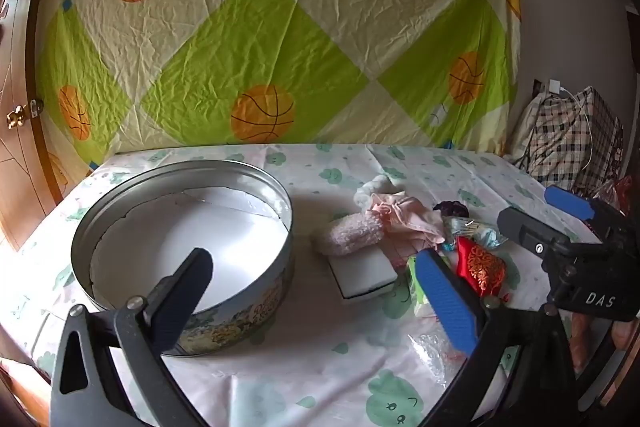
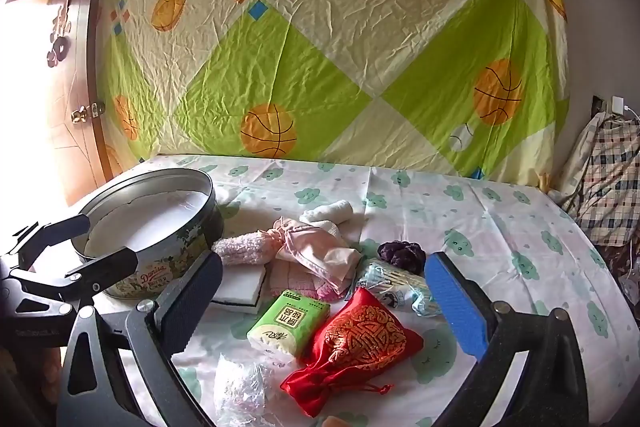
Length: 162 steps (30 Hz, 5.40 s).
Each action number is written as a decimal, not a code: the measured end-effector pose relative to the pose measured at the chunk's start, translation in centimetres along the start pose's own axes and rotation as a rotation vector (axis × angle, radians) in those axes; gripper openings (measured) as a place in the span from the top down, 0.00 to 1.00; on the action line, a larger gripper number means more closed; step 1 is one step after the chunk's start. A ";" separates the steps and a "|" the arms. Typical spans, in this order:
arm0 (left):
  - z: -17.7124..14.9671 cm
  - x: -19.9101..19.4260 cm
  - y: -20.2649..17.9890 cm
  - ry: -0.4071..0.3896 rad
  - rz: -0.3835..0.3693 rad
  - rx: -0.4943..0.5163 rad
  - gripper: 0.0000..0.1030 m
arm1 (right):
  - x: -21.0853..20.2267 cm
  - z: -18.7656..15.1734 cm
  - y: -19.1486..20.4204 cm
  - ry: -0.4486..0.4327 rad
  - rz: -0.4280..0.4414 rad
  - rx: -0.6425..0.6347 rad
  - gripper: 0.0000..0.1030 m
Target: Organize soft objects
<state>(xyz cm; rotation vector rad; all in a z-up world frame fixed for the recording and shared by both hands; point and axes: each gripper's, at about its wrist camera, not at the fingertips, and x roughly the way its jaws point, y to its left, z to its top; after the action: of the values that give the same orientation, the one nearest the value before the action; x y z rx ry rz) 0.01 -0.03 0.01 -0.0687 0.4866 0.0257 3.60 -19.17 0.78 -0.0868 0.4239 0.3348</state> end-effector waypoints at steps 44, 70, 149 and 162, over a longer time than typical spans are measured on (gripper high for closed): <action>-0.4 0.3 0.4 -0.001 0.027 0.008 0.00 | 0.2 -1.0 0.4 0.020 0.030 0.023 0.01; -1.2 0.4 0.7 0.004 0.027 0.015 0.00 | 0.5 -1.7 0.4 0.031 0.032 0.040 0.01; -5.7 5.2 -4.4 0.169 -0.256 0.099 0.82 | 5.7 -6.4 -4.8 0.258 -0.048 0.083 0.15; -5.3 4.7 -2.7 0.067 -0.150 0.099 0.82 | 6.1 -6.8 -3.0 0.257 0.027 -0.013 0.72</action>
<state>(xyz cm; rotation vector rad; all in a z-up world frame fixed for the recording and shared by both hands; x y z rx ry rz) 1.79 -3.10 -6.63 -0.0086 0.5474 -0.1482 7.17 -21.17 -7.85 -0.1377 0.6774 0.3539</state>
